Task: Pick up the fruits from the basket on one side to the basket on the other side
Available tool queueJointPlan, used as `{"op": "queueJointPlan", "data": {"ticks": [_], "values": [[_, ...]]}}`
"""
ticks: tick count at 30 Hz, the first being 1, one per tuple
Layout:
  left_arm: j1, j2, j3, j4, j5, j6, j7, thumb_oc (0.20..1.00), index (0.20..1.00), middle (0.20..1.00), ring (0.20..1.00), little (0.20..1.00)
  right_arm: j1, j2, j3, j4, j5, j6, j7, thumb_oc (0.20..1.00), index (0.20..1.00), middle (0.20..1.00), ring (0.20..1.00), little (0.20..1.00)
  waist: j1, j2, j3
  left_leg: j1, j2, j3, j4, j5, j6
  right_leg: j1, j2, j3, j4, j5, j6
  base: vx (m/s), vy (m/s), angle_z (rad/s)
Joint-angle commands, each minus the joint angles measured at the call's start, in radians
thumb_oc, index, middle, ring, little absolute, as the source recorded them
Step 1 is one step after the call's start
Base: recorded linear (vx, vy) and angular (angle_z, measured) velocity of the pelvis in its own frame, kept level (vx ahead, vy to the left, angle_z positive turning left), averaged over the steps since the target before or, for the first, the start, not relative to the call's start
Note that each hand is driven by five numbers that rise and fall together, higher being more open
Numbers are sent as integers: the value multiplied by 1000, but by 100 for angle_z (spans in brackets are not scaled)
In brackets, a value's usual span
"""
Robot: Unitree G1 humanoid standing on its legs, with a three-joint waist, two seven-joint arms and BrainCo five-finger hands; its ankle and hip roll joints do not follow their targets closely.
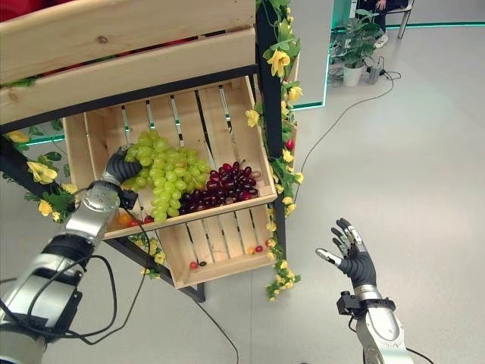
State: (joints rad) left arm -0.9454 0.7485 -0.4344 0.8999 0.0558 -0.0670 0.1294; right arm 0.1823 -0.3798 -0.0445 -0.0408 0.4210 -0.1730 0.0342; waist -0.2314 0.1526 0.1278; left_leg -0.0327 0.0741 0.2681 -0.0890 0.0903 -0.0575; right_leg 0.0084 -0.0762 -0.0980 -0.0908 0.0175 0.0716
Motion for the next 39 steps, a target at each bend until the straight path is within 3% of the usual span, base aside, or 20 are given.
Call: {"op": "queueJointPlan", "data": {"ticks": [1,5,8,11,15,16,32,36,39], "values": [[-163,64,-11,69,210,14,-10,200,200,200,200,200,-28,-19,-43,-100,6,-61,20,1000,1000,1000,1000,1000,-10,-35,37,87,16,1,2,-61,-49,-50,-73,-42,3,26,133,-10,-1,-12],[-173,120,-92,28,382,10,-38,200,200,200,200,200,-2,-27,-57,-112,12,-69,37,1000,1000,1000,1000,1000,-6,-35,45,87,18,8,2,-63,-50,-52,-73,-38,3,24,136,-1,-1,-2],[-179,129,-127,10,431,4,-33,200,200,200,200,200,1,-33,-58,-115,13,-78,39,1000,1000,1000,1000,1000,-5,-36,46,88,20,7,2,-63,-50,-49,-74,-42,3,23,136,0,0,0],[-208,172,-230,-49,576,-1,-45,200,200,200,200,200,8,-45,-59,-123,17,-87,44,1000,1000,1000,1000,1000,-2,-32,47,89,21,2,2,-64,-51,-42,-75,-52,3,17,138,0,0,0],[-214,198,-257,-111,622,-11,-25,200,200,200,200,200,11,-49,-55,-122,19,-92,47,1000,1000,1000,1000,1000,6,-33,43,91,21,-4,2,-67,-51,-32,-75,-63,3,12,139,4,-5,1],[-217,202,-272,-139,655,-12,-13,1000,1000,1000,1000,1000,12,-55,-54,-123,14,-93,48,1000,1000,1000,1000,1000,9,-34,40,95,21,-9,2,-69,-50,-24,-75,-68,3,9,139,8,-14,4],[-209,233,-263,-269,674,-14,1,1000,1000,1000,1000,1000,18,-47,-56,-116,11,-85,45,1000,1000,1000,1000,1000,32,-45,10,116,18,-31,2,-83,-46,17,-76,-109,3,-6,136,8,-4,5],[-180,229,-221,-308,675,-7,14,1000,1000,1000,1000,1000,23,-43,-56,-114,5,-83,43,1000,1000,1000,1000,1000,37,-51,4,120,19,-32,2,-85,-46,24,-74,-114,3,-8,135,1,-7,1],[-103,209,-67,-437,617,-5,100,1000,1000,1000,1000,1000,31,-32,-57,-110,-5,-76,40,1000,1000,1000,1000,1000,51,-69,-6,123,24,-37,2,-85,-48,32,-70,-122,3,-15,128,-1,-22,2]]}}
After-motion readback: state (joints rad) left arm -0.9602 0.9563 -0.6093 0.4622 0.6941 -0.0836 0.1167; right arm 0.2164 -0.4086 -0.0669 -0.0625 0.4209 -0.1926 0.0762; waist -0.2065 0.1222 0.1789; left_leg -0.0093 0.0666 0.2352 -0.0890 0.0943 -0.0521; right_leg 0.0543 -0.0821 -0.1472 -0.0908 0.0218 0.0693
